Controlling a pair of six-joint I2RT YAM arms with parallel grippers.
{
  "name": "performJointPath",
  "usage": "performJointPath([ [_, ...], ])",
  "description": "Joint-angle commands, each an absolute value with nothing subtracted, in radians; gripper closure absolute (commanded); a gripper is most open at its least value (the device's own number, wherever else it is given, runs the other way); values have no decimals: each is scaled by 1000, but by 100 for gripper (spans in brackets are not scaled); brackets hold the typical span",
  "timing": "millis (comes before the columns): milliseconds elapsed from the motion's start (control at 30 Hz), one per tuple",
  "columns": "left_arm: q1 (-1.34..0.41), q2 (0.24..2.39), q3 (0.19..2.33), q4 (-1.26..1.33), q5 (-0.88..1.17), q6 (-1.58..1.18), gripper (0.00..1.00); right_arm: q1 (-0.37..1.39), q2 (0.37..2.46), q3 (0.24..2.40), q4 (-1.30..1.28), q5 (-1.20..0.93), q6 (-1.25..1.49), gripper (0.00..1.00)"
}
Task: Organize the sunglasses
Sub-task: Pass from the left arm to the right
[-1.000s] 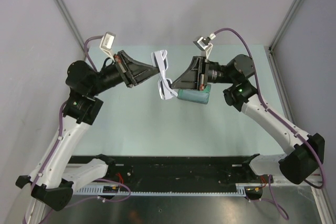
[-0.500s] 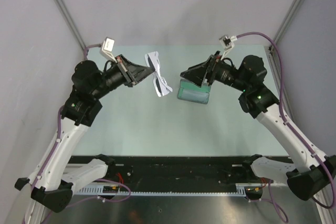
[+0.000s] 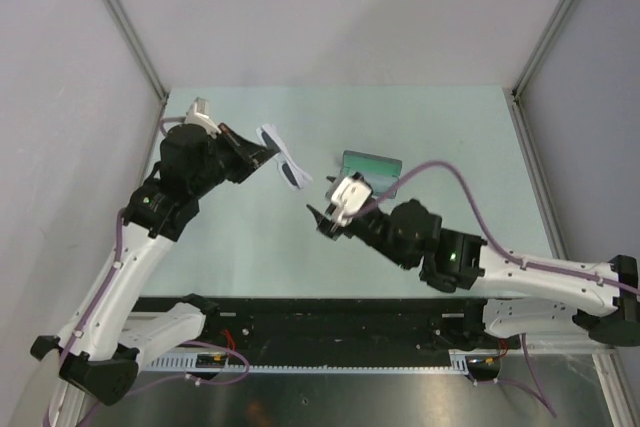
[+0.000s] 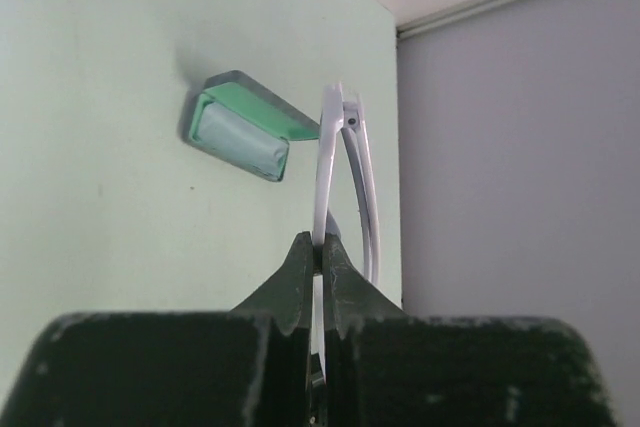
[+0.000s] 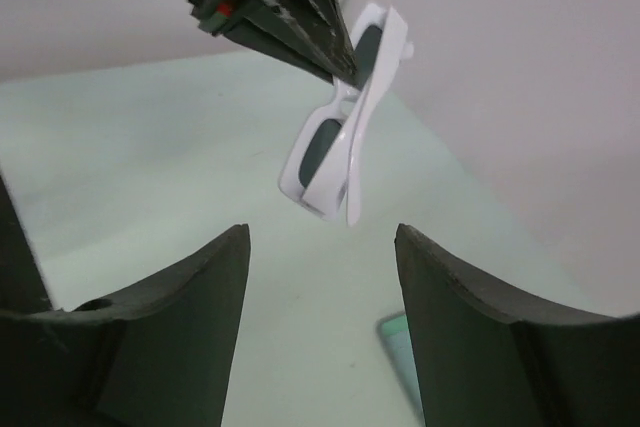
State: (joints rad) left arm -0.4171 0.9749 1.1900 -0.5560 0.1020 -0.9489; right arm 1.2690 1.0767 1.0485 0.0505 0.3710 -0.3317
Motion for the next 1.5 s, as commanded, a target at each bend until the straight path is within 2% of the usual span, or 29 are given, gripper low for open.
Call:
performJointPath([
  [0,-428,968,1239,-647,-47,-1028,100,1395,1057,960,362,554,-675,37],
  [133,-482,968,1270,-698,-179,-1057,100,1482,1133,888,556,609,-924,43],
  [200,-495,959,1273,-704,-199,-1078,99,1494,1183,856,684,635,-966,43],
  [433,-543,962,1315,-713,-270,-1077,100,1497,1316,848,854,626,-1028,48],
  [567,-554,953,1324,-715,-288,-1074,100,1471,1350,850,952,629,-1051,60],
  [733,-561,945,1330,-721,-302,-1072,100,1439,1324,856,902,585,-982,66],
  [1133,-604,951,1361,-745,-350,-1106,100,1382,1256,867,698,436,-856,65],
  [1467,-630,928,1364,-749,-374,-1143,99,1387,1293,893,722,457,-888,64],
])
